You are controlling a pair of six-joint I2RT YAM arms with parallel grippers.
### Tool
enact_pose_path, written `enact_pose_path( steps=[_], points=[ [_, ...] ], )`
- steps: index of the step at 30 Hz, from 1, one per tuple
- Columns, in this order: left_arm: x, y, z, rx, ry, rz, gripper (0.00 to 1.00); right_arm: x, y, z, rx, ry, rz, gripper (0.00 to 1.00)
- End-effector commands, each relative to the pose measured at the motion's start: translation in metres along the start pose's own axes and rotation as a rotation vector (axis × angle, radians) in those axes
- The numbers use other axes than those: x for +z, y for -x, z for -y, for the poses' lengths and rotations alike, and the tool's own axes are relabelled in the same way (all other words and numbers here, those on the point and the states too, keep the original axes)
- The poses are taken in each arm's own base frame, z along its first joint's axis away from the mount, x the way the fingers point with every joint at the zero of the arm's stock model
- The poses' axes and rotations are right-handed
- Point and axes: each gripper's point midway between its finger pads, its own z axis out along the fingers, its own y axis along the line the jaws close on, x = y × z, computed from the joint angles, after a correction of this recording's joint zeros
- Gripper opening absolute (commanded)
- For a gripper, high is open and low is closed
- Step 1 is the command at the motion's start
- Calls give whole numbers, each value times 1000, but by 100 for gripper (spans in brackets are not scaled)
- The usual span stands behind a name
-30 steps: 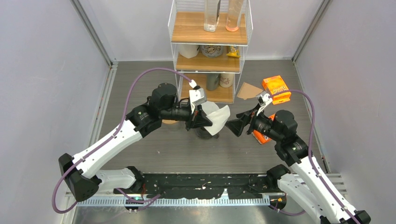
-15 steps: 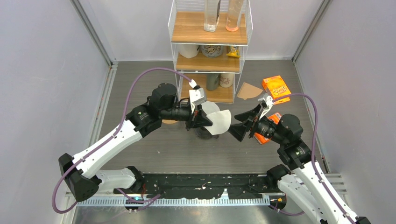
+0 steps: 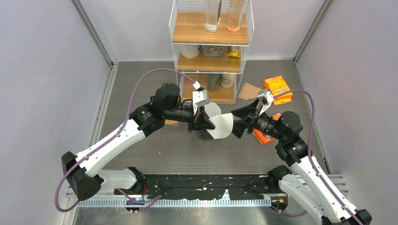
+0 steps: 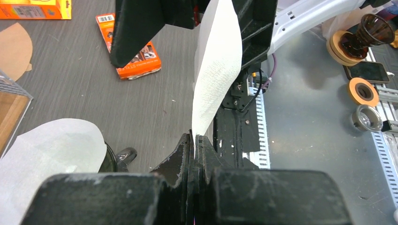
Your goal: Place the coffee filter in the dripper
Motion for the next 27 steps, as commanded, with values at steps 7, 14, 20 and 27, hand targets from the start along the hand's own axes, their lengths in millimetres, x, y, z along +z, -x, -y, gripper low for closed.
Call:
enact_pose_path(
  steps=[7, 14, 20, 27],
  points=[
    [0, 25, 17, 54, -116, 55, 0, 13, 18, -22, -29, 161, 16, 97],
    [0, 29, 25, 61, -167, 66, 0, 13, 5, -35, -50, 259, -20, 83],
    [-1, 29, 28, 65, -179, 68, 0, 7, 3, -46, -117, 309, -28, 83],
    [-2, 28, 32, 70, -202, 68, 0, 1, 6, -36, -154, 214, -18, 86]
  ],
)
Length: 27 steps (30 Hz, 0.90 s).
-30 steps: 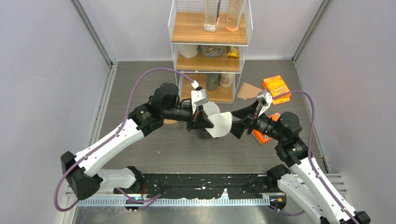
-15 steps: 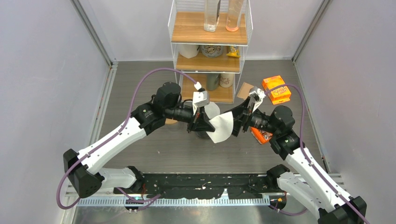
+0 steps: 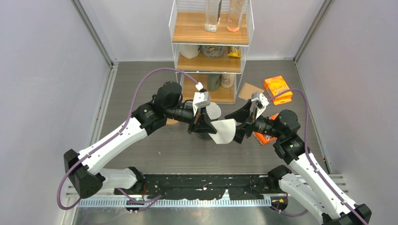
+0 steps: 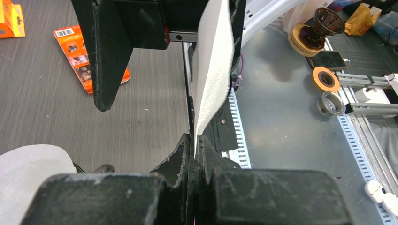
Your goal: Place the coffee filter in the dripper
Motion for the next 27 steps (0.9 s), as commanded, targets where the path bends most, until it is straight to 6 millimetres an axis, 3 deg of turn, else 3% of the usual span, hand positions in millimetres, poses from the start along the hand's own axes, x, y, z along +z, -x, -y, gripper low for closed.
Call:
enact_pose_path(
  steps=[1, 10, 16, 23, 26, 27],
  points=[
    [-3, 24, 9, 71, -37, 55, 0, -3, 17, -8, -77, 5, 36, 83],
    [3, 25, 8, 52, -63, 47, 0, 4, 25, -30, -60, 135, 58, 68],
    [5, 27, 4, 49, -55, 46, 0, 6, 26, -36, -46, 160, 57, 45],
    [5, 28, 5, 60, -57, 56, 0, 4, 26, -41, -55, 178, 55, 31],
    [5, 29, 3, 55, -47, 55, 0, 3, 28, -42, -55, 176, 61, 10],
    [5, 29, 3, 54, -44, 55, 0, 3, 28, -42, -56, 176, 62, 8]
  ],
)
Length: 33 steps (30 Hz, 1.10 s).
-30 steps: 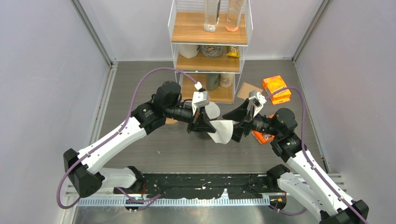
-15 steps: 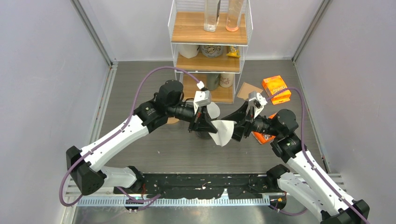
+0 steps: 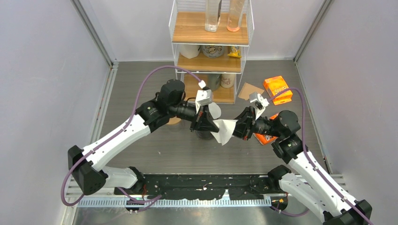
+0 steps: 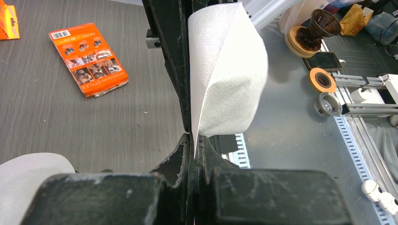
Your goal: Place the coffee filter in the dripper
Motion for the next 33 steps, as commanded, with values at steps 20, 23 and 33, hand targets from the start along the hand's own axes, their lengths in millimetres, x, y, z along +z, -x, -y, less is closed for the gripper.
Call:
enact_pose_path(
  steps=[20, 23, 33],
  points=[
    [-48, 47, -66, 46, 683, 129, 99, -41, 34, 99, 203, -763, 75, 5],
    [-44, 51, -83, 59, 791, 101, 100, -56, 29, 118, 285, -924, 63, 5],
    [24, 61, -90, 52, 682, 23, 99, -66, 32, 128, 336, -1023, 113, 5]
  ],
)
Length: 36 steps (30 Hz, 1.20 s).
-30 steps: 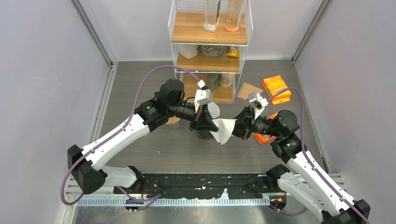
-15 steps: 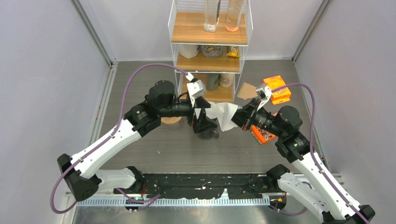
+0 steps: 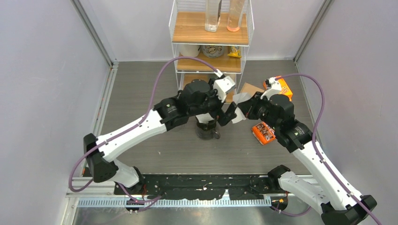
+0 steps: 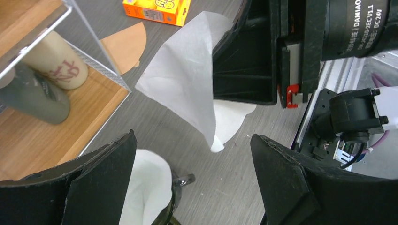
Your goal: Place the coffee filter in the dripper
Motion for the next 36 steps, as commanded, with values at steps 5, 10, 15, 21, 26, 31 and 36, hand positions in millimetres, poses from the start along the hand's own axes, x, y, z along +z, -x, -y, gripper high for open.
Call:
enact_pose_path(
  steps=[5, 10, 15, 21, 26, 31, 36],
  points=[
    [18, 27, 2, -29, 34, 23, 87, -11, 22, -5, 30, -8, 85, 5],
    [29, 27, 3, -43, 28, 4, 57, -11, 23, -9, 28, 18, 90, 5],
    [32, 31, -10, -43, 101, -4, 29, -14, 18, -17, 16, 63, 68, 5],
    [32, 28, -10, -31, 99, -19, 8, -14, 19, -17, 8, 64, 73, 7],
    [25, 27, -20, -20, 158, -25, 0, -11, 18, -6, -7, 6, 68, 17],
    [20, 25, -20, -6, 155, -31, 0, -10, 18, 3, -30, -38, 66, 13],
    [15, 27, -17, 4, 136, -27, 0, -8, 18, 8, -56, -67, 57, 5]
  ],
)
